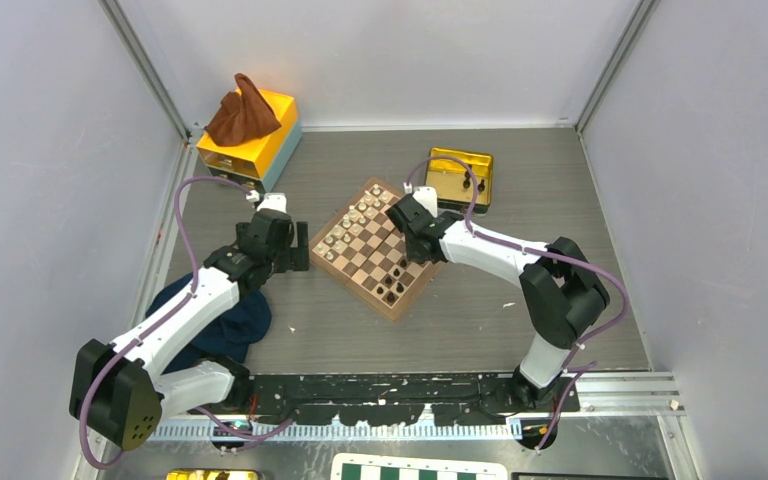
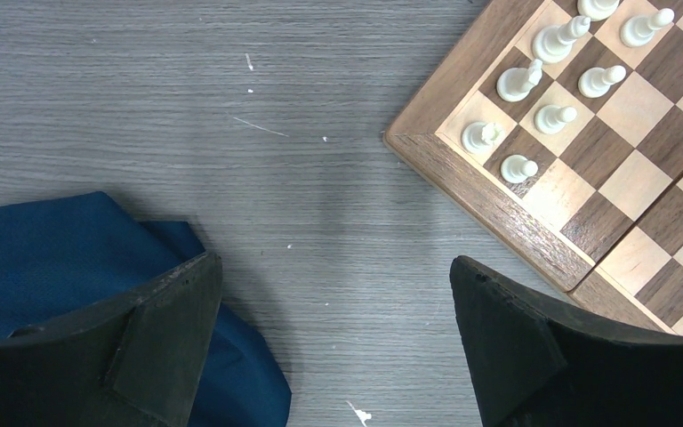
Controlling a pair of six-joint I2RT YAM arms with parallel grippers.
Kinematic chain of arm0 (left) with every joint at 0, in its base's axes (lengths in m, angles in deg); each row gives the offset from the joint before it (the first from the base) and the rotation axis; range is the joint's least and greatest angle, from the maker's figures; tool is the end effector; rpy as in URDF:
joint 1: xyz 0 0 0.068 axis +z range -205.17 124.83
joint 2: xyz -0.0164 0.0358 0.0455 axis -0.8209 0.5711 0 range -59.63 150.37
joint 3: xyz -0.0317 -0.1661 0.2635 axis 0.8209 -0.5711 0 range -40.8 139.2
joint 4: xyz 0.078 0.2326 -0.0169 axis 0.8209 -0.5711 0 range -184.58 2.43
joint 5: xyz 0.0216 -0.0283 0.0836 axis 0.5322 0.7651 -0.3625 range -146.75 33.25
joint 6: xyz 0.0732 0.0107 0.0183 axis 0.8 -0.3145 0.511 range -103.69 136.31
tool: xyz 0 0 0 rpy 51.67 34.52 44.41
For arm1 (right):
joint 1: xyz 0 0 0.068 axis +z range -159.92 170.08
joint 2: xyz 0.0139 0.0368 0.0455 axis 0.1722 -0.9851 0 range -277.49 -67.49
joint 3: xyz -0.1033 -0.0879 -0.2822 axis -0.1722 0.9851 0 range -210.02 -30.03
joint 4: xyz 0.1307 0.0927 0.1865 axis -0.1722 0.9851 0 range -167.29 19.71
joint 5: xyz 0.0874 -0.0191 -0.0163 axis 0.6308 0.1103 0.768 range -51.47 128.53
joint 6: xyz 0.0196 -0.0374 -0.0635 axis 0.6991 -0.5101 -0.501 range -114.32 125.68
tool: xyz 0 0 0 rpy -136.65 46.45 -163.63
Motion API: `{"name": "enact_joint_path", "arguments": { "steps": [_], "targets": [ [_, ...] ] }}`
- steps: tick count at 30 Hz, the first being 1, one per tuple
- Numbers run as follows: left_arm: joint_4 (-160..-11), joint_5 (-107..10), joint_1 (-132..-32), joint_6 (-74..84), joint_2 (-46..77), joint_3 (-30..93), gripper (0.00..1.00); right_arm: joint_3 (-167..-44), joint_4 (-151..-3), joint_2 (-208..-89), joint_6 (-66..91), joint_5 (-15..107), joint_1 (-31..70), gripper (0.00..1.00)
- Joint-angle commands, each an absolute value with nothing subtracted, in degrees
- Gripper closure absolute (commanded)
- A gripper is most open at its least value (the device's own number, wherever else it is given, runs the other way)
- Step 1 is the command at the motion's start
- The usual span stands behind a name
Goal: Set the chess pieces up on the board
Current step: Place the chess piece on the chessboard.
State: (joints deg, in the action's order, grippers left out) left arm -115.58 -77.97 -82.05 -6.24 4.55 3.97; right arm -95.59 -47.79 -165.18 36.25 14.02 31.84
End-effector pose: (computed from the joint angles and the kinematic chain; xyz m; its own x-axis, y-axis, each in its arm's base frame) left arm 0.2005 -0.0755 0.2703 -0.6843 -0.0538 -0.7272 -0.0643 0.9978 -0.0133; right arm 0.2783 0.2126 0.2288 -0.7985 -0.0925 -0.5948 -0.0613 0.9955 -0.0725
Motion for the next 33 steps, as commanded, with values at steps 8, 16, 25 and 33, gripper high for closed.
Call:
{"name": "enact_joint_path", "arguments": {
  "steps": [8,16,25,33],
  "targets": [
    [-114.25,-77.89,-81.81,-6.98,4.26,6.04,0.0,-94.27,-44.7,-163.84,37.41,14.52,31.8,0.67],
    [-114.38,-77.94,-81.81,-6.97,4.2,6.04,0.0,-94.26,-44.74,-163.51,37.36,14.54,31.85,0.67],
    [-114.31,-77.85,-81.81,-7.07,4.09,5.95,0.0,-94.53,-44.24,-162.36,37.23,14.79,31.88,0.66],
    [-114.35,-77.84,-81.81,-7.07,4.04,5.95,0.0,-94.71,-43.72,-161.27,37.02,14.89,31.84,0.65]
  ]
}}
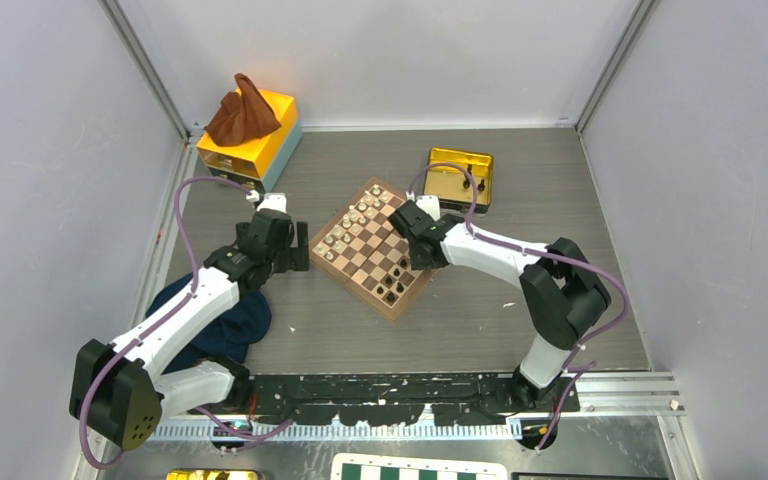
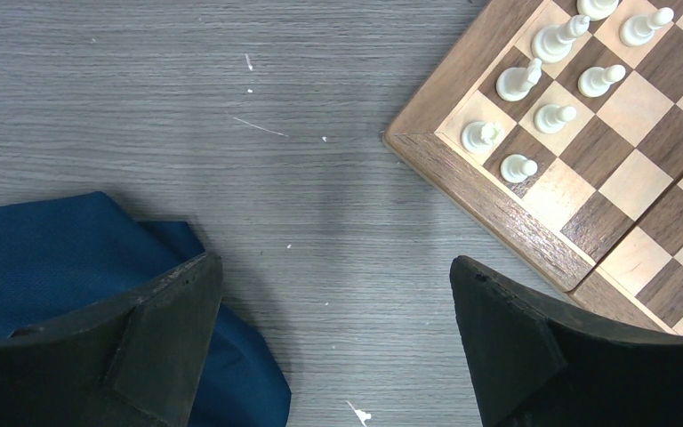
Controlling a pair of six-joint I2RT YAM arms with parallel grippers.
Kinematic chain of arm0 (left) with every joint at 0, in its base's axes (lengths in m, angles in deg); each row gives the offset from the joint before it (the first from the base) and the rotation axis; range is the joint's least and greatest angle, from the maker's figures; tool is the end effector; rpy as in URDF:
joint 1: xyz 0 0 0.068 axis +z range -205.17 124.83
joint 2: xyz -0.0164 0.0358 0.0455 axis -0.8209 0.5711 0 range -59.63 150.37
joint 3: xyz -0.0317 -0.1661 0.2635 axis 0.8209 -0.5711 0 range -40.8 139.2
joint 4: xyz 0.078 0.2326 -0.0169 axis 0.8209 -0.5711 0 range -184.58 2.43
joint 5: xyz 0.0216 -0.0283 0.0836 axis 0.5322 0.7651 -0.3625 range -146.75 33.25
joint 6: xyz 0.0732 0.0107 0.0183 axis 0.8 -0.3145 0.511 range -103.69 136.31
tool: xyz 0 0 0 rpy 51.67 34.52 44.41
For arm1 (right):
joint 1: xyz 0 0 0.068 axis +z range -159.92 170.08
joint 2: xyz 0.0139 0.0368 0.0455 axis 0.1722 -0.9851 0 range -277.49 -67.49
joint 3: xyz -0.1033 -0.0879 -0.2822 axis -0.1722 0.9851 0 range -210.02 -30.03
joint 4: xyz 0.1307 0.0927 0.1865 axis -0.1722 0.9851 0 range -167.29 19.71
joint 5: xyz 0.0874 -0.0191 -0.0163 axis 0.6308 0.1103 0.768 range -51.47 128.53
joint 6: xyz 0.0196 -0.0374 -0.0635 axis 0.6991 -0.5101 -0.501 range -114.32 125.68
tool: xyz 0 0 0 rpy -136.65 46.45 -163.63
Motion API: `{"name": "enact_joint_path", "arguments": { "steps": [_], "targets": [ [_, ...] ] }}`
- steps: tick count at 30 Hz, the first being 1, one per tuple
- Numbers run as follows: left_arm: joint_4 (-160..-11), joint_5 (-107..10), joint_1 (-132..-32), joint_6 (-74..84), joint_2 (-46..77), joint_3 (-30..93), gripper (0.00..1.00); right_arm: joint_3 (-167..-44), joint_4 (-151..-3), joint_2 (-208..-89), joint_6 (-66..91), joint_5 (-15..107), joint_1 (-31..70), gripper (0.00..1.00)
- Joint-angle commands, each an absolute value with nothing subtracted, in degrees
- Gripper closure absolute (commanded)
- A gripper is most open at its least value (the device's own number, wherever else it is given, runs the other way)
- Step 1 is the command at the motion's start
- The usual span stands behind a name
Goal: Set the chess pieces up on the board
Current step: Place the chess piece on the chessboard.
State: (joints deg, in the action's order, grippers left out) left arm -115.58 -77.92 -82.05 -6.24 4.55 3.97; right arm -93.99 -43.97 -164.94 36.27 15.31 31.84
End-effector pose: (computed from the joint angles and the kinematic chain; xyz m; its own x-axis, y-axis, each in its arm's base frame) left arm 0.2005 -0.0755 0.2703 -0.6846 -0.0538 -0.7270 -0.0637 0.9979 -0.0138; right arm 0.2673 0.2045 0.2178 -0.8428 -0.1254 -0.5235 -0.0782 0.9907 -0.1115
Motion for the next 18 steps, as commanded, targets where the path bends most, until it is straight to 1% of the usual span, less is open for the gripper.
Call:
{"name": "enact_joint_path", "arguments": {
  "steps": [1,18],
  "targets": [
    [-114.33,-77.85,-81.81,-7.07,4.13,5.95,0.0,-94.79,-43.64,-161.18,36.96,14.94,31.85,0.64],
    [-114.34,-77.85,-81.81,-7.07,4.03,5.95,0.0,-95.45,-43.97,-161.4,36.21,15.06,31.86,0.63]
  ]
}}
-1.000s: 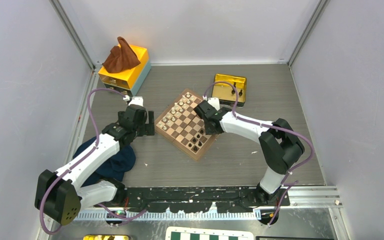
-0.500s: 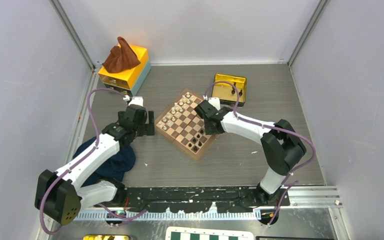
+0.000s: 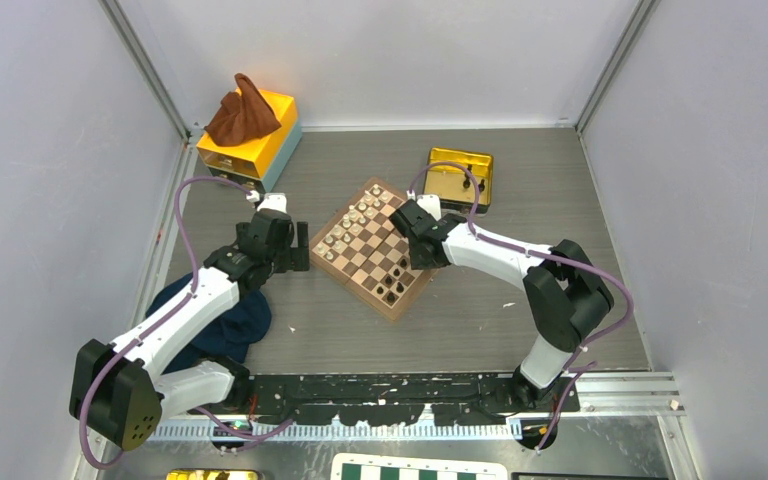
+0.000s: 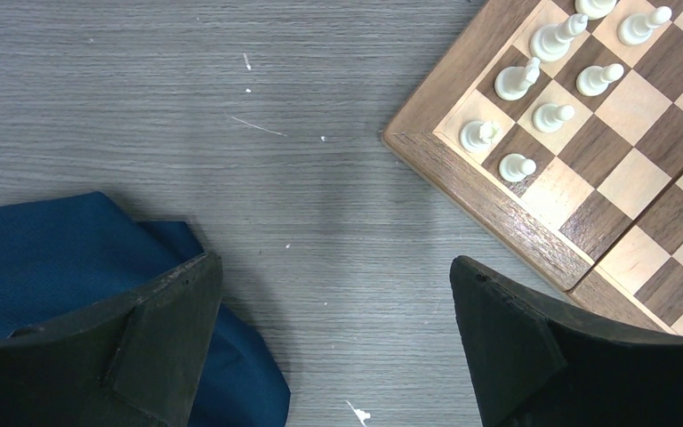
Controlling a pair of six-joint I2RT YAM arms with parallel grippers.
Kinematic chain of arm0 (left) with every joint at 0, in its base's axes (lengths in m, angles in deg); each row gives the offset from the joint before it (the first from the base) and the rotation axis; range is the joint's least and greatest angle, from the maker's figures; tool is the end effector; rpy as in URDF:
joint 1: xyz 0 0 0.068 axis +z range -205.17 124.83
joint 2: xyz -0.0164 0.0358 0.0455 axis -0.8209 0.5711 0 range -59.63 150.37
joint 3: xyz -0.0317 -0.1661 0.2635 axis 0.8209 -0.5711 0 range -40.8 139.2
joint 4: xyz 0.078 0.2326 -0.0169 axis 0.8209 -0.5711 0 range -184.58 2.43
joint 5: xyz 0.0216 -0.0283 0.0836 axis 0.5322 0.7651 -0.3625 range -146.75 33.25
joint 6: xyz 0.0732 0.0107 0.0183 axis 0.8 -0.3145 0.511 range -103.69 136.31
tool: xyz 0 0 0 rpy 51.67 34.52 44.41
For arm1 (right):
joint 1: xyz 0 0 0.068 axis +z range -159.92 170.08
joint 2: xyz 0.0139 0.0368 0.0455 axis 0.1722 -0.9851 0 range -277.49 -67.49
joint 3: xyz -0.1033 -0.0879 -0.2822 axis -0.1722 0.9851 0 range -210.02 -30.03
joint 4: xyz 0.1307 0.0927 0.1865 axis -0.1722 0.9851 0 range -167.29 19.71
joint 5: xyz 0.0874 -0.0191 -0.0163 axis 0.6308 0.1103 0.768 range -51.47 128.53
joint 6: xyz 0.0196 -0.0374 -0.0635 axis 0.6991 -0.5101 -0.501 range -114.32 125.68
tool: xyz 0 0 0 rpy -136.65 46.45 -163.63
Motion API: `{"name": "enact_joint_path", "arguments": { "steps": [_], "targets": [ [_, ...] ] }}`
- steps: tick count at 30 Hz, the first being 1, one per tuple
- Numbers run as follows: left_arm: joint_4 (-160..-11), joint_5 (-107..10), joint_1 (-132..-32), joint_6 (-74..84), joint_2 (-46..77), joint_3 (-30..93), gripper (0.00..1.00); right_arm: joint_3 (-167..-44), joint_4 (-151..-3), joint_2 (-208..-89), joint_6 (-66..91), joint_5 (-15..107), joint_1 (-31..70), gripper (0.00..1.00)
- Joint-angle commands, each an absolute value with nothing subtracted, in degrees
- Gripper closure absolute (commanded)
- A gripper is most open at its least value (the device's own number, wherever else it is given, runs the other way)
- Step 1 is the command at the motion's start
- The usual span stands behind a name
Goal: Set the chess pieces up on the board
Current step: Place the chess piece on the chessboard.
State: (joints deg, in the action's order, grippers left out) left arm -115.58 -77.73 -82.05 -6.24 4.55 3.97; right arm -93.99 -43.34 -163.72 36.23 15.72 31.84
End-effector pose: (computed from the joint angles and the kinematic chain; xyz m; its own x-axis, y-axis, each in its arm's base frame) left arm 0.2005 -0.0757 0.2703 -0.6855 -0.0538 -0.7261 -0.0615 0.9980 -0.0159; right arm 0.2644 0.2025 0.2238 -0.8406 -0.1224 -0.5276 -0.0813 0.9916 -0.1004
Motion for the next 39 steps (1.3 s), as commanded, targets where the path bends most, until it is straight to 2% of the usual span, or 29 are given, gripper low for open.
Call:
{"name": "enact_joint_path", "arguments": {
  "steps": [1,27,39],
  "targets": [
    [-114.33,-77.85,-81.81,-7.07,4.07,5.95,0.0,-95.64,-44.02,-161.6,36.1,15.04,31.88,0.63],
    [-114.44,-78.28,-81.81,-7.07,4.09,6.04,0.0,-99.81,-40.67,-159.88,34.44,14.66,31.83,0.63],
    [-114.59,-78.61,-81.81,-6.92,3.64,6.04,0.0,-110.49,-36.9,-159.65,31.63,10.43,31.24,0.5]
  ]
}}
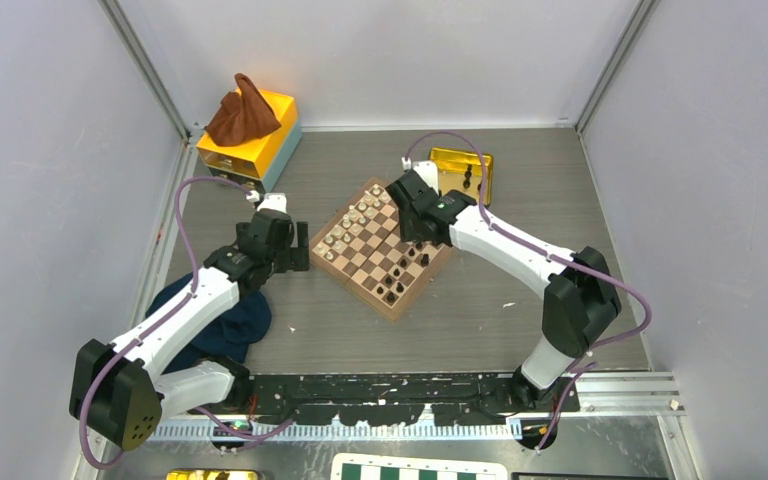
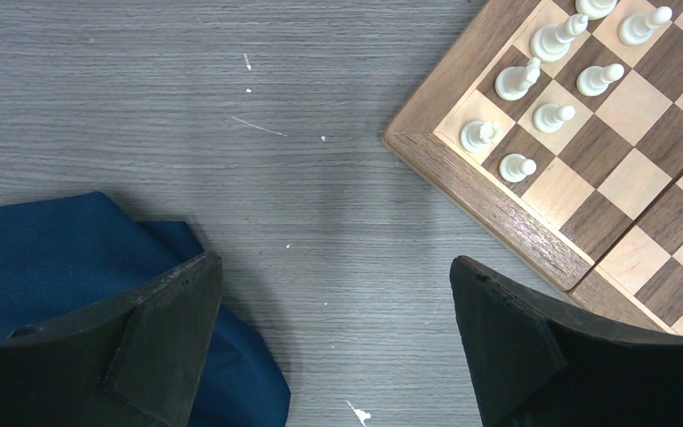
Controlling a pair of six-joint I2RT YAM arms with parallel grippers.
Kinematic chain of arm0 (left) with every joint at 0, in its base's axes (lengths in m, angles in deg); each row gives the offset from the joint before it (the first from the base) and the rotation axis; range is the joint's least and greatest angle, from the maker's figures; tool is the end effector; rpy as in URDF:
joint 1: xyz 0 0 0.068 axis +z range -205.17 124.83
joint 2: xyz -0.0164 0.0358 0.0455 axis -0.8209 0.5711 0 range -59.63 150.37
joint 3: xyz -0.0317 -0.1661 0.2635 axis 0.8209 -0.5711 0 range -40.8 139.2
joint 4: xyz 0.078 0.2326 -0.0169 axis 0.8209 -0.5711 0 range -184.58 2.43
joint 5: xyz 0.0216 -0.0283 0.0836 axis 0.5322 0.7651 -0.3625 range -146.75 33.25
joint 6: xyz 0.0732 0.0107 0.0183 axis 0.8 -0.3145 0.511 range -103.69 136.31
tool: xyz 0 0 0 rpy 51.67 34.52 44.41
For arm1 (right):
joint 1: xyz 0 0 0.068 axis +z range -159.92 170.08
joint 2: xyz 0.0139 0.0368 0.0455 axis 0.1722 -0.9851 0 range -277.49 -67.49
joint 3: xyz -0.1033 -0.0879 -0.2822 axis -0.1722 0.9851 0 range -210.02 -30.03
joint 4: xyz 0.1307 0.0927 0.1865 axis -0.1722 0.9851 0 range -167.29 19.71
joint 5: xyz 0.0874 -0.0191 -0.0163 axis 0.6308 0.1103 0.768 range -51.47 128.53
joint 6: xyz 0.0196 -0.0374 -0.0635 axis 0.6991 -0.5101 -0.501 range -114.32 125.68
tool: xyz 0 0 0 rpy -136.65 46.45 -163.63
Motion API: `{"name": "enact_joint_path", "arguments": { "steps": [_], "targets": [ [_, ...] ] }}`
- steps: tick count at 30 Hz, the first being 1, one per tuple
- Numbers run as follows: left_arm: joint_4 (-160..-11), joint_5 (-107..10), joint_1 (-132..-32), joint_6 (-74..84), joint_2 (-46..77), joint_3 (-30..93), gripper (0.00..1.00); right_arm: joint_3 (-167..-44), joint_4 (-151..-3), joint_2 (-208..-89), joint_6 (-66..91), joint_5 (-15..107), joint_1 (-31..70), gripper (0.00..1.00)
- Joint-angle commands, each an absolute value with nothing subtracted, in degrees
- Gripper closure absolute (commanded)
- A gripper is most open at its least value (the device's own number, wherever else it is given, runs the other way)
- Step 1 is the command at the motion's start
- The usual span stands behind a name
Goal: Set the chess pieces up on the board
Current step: Place the chess piece on the chessboard, then pick up the chess piece from the storage box.
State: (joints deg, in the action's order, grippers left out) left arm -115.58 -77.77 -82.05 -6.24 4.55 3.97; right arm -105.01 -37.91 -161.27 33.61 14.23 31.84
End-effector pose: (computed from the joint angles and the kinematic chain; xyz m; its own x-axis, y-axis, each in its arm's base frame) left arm 0.2005 -0.0757 0.2703 -0.6853 -0.0538 -0.7263 -0.0619 0.9980 -0.0155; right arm 0.2755 0.2104 0.2886 -0.7685 -0.1138 -0.6297 -0.0964 0.9934 -0.0619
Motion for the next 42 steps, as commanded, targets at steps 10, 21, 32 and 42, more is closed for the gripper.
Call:
{"name": "enact_joint_path", "arguments": {
  "steps": [10,21,32,42],
  "targets": [
    [-114.76,-78.7,-81.81,-6.81,3.88,6.13,0.0,-117.96,-39.32,-164.56,29.41,11.96,22.25,0.49],
    [-114.83,-79.82,-81.81,-6.47,4.17,5.95,0.0,-130.45,-41.22,-177.78,27.88,14.28,12.62,0.48],
    [-114.61,-80.86,-81.81,-6.12,5.35,5.65,0.0,-138.63,-43.81,-189.04,27.62,15.61,5.85,0.48],
    [-114.55,-80.92,-81.74,-6.01,7.14,5.6,0.0,-146.16,-43.47,-196.49,26.86,16.69,2.99,0.48]
  ]
}}
